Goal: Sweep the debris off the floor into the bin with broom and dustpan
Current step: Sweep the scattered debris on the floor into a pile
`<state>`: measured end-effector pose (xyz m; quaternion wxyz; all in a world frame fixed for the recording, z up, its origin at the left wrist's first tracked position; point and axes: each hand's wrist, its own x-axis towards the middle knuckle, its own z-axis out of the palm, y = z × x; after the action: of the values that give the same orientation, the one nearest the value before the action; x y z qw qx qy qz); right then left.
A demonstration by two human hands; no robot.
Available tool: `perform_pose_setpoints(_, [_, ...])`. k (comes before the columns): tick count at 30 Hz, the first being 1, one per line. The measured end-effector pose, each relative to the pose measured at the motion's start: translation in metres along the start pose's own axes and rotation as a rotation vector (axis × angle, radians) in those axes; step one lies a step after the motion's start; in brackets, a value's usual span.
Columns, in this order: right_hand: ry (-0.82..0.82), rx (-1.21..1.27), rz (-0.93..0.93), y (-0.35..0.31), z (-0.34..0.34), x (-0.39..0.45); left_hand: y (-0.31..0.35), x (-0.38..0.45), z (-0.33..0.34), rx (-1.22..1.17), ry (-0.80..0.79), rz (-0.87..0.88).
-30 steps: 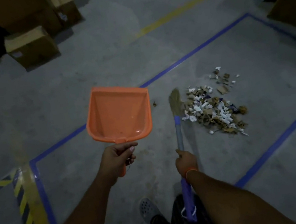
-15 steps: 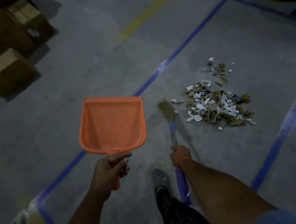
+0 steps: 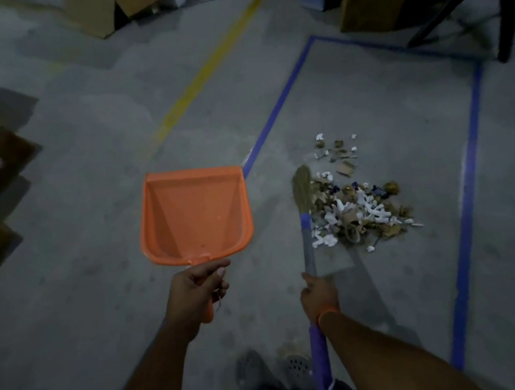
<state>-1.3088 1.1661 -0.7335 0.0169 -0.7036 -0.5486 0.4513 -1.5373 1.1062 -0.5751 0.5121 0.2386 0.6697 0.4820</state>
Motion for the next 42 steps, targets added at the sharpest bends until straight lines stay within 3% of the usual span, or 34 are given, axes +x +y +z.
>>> perform_pose_setpoints(3, [-0.045, 0.009, -0.018, -0.036, 0.003, 0.035, 0.018, 0.042, -0.012, 0.037, -0.048, 0.017])
perform_pose_setpoints(11, [-0.044, 0.287, 0.244, -0.108, 0.042, 0.153, 0.065, 0.168, -0.052, 0.176, -0.223, 0.017])
perform_pose_setpoints(15, [0.120, 0.464, 0.356, -0.107, 0.092, 0.177, 0.090, 0.228, -0.074, 0.238, -0.321, -0.021])
perform_pose_setpoints(20, [0.288, 0.632, 0.370, -0.166, 0.101, 0.155, 0.121, 0.297, -0.082, 0.285, -0.406, -0.014])
perform_pose_setpoints(26, [0.262, 0.726, 0.344, -0.242, 0.057, 0.189, 0.158, 0.363, -0.065, 0.293, -0.467, -0.033])
perform_pose_setpoints(33, [0.213, 0.687, 0.423, -0.281, 0.016, 0.275, 0.195, 0.451, -0.019, 0.358, -0.511, -0.052])
perform_pose_setpoints(42, [0.401, 0.764, 0.551, -0.359, 0.000, 0.300, 0.249, 0.544, 0.055, 0.368, -0.596, -0.023])
